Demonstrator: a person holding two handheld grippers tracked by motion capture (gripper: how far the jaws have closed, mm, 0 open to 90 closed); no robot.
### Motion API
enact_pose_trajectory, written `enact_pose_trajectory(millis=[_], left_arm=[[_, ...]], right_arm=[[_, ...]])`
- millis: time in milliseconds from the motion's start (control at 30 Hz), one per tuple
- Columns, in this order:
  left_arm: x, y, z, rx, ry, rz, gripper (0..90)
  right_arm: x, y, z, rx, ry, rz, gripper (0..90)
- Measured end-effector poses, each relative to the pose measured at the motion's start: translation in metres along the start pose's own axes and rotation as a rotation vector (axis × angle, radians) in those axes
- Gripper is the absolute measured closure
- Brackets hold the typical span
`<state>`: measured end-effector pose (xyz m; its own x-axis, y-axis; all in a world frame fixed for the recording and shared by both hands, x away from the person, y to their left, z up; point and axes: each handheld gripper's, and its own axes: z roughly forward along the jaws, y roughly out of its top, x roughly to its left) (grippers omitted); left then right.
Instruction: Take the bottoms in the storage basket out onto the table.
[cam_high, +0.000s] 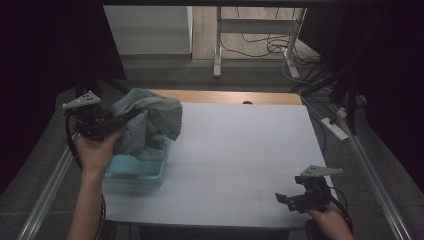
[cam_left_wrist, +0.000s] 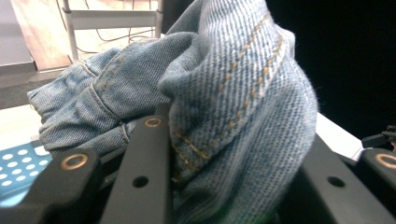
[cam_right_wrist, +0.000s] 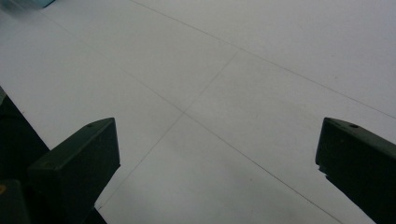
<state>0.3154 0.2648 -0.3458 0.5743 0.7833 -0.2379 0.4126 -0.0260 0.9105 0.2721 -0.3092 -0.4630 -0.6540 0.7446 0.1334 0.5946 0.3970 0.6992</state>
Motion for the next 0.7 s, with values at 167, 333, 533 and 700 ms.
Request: enact_pose_trajectory(millis=[167, 333, 533, 700], left_arm=[[-0.006, 0.002, 0.006, 0.001, -0.018, 0.011, 69.8], [-0.012, 0.004, 0.013, 0.001, -0.042, 0.02, 69.8], [-0.018, 0.007, 0.022, 0.007, -0.061, 0.033, 69.8], [-0.023, 0.008, 0.03, 0.014, -0.08, 0.041, 69.8]], right_arm=[[0.0, 0.0, 0.0, -0.004, 0.0, 0.001, 0.0], [0.0, 0.0, 0.0, -0.003, 0.004, -0.005, 0.0], [0.001, 0.0, 0.0, -0.006, 0.0, -0.006, 0.1], [0.001, 0.0, 0.0, -0.007, -0.001, -0.005, 0.0]])
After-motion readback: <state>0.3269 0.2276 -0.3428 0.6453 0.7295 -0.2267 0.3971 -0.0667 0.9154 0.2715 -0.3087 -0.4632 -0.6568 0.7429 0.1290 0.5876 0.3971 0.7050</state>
